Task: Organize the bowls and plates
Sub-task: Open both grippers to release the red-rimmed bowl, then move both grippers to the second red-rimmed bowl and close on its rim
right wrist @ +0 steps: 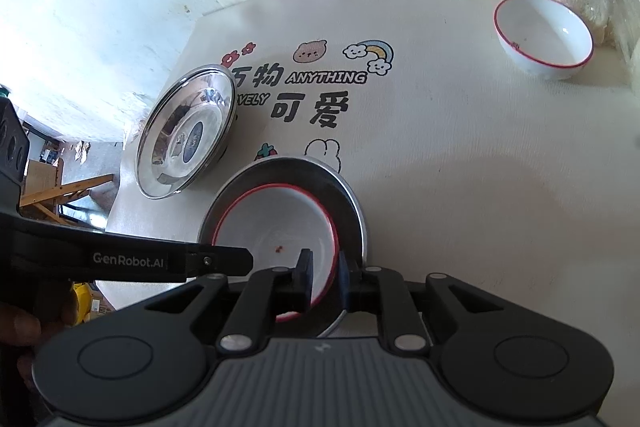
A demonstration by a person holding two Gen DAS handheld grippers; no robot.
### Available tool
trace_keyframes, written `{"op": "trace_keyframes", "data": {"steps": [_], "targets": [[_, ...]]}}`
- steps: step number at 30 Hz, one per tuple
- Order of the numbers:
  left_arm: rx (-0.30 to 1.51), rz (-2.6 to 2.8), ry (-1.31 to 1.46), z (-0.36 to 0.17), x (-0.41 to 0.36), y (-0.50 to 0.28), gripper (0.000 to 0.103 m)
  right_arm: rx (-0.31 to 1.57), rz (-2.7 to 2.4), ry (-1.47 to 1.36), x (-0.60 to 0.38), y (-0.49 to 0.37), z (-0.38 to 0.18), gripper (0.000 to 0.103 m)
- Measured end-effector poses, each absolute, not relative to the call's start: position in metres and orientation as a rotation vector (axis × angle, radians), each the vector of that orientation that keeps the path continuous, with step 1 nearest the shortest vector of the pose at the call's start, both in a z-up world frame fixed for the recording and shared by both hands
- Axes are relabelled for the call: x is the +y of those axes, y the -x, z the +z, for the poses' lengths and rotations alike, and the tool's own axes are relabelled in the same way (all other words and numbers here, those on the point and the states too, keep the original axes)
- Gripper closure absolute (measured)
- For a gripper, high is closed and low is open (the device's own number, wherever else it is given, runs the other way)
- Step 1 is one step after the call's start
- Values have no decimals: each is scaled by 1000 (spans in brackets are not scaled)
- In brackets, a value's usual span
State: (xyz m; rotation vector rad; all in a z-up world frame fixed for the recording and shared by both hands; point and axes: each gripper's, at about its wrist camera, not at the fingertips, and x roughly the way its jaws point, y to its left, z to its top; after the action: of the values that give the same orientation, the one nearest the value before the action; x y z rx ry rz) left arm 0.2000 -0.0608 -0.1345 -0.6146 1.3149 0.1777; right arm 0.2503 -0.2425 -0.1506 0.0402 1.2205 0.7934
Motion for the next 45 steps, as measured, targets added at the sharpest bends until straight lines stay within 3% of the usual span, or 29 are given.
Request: {"op": "trace_keyframes", "data": {"steps": [7, 10, 13, 15, 20, 23, 32, 45], "targets": [[1294, 180, 586, -122, -62, -200, 80, 1175, 802, -32, -248, -251, -140, 84], [1282, 188, 572, -116, -61, -201, 70, 1156, 799, -32, -251, -252, -136, 82], [1262, 185, 576, -110, -61, -205, 56, 1144, 796, -42, -255, -254, -133, 81], [1248, 193, 556, -105, -62, -209, 38, 1127, 787, -40, -258, -256, -130, 75], [1227, 202, 534, -101, -65, -222, 20, 1101, 762, -67, -270, -264, -124, 56], [1224, 218, 528, -104, -68, -232, 3, 1093, 742, -84, -280, -270, -123, 45], [1215, 220, 460, -114, -91, -271, 1, 1070, 639, -142, -316, -291, -129, 4], [1201, 131, 334, -124, -132, -368, 1, 1039, 430, -273, -372, -329, -153, 0]]}}
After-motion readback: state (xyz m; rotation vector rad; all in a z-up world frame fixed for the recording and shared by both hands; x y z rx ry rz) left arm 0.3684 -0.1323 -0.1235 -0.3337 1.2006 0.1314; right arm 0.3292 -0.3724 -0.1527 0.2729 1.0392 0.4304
